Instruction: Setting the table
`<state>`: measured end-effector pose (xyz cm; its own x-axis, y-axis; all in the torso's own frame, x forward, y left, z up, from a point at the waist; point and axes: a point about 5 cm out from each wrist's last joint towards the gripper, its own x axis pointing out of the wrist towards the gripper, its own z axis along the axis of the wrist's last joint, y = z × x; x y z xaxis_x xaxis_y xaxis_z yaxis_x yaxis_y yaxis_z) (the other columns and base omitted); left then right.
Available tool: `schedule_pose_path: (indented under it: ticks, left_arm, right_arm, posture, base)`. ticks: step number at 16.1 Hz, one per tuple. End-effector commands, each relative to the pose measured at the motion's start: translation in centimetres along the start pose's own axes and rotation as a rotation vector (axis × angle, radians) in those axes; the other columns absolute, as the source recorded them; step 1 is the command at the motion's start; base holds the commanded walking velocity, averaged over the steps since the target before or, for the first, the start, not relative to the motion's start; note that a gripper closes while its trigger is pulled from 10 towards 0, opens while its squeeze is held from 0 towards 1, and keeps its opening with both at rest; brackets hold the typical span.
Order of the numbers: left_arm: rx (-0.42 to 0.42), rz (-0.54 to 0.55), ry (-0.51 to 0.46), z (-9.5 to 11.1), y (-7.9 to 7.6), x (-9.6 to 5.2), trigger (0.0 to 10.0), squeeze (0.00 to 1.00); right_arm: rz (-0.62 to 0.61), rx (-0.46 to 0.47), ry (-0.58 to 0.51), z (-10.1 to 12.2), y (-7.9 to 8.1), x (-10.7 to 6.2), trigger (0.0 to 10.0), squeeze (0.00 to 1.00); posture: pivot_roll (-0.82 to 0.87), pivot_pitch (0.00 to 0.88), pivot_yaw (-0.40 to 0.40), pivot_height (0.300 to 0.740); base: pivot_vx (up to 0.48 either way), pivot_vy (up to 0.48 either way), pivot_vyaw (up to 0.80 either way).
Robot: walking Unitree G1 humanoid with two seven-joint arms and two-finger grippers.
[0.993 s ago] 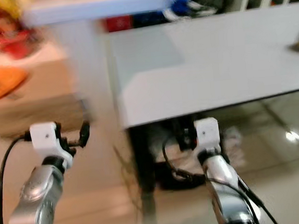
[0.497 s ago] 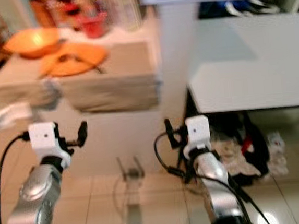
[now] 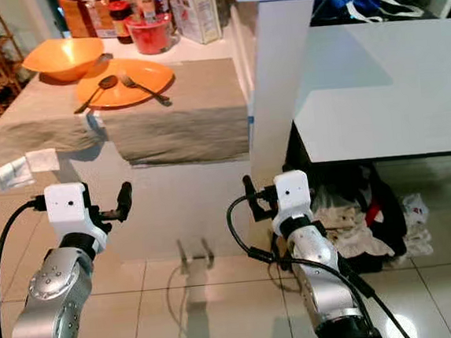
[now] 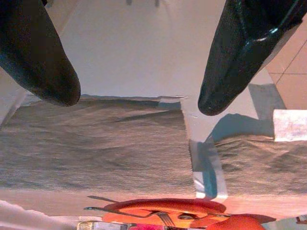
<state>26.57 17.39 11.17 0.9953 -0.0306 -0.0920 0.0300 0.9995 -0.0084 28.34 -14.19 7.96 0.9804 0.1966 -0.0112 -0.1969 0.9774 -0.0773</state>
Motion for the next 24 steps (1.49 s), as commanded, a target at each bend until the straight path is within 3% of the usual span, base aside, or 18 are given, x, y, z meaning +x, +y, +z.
schedule_pose_path:
  ticks: [1,3,6,12,17,21,24]
  left_arm:
    - [0.012,-0.008,-0.036,0.8,-0.4,0.1,10.0,0.00]
    - [0.020,-0.006,-0.037,0.8,-0.3,0.0,10.0,0.00]
    - [-0.010,-0.007,-0.039,0.8,-0.3,0.1,10.0,0.00]
    - [0.001,-0.006,-0.033,0.8,-0.5,0.2,10.0,0.00]
    - [0.019,-0.012,-0.038,0.9,-0.8,0.3,10.0,0.00]
    - [0.010,-0.026,-0.077,1.8,-1.1,0.7,10.0,0.00]
    - [-0.016,-0.024,-0.109,2.8,-0.4,0.3,10.0,0.00]
  right_arm:
    - [-0.004,-0.020,-0.030,0.5,-0.2,0.3,10.0,0.00]
    - [-0.004,-0.028,-0.076,1.5,-0.2,0.6,10.0,0.00]
    - [0.003,-0.025,-0.067,1.2,0.1,0.5,10.0,0.00]
    - [0.007,-0.029,-0.060,1.0,0.1,0.5,10.0,0.00]
    - [0.011,-0.034,-0.056,0.9,0.2,0.5,10.0,0.00]
    - [-0.031,-0.066,-0.141,2.7,0.2,1.2,10.0,0.00]
    - [-0.096,-0.044,-0.171,3.7,-0.8,0.4,10.0,0.00]
  posture:
    - [-0.04,0.000,0.045,0.740]
    - [-0.04,0.000,0.045,0.740]
    - [-0.04,0.000,0.045,0.740]
    - [-0.04,0.000,0.046,0.740]
    - [-0.04,0.000,0.045,0.740]
    - [-0.05,0.000,0.048,0.740]
    - [-0.04,0.000,0.049,0.740]
  base:
    - [0.000,0.000,0.00]
    - [0.000,0.000,0.00]
    - [0.000,0.195,0.00]
    - [0.000,0.480,0.00]
    - [0.000,0.000,0.00]
    - [0.000,0.000,0.00]
    - [0.000,0.000,0.00]
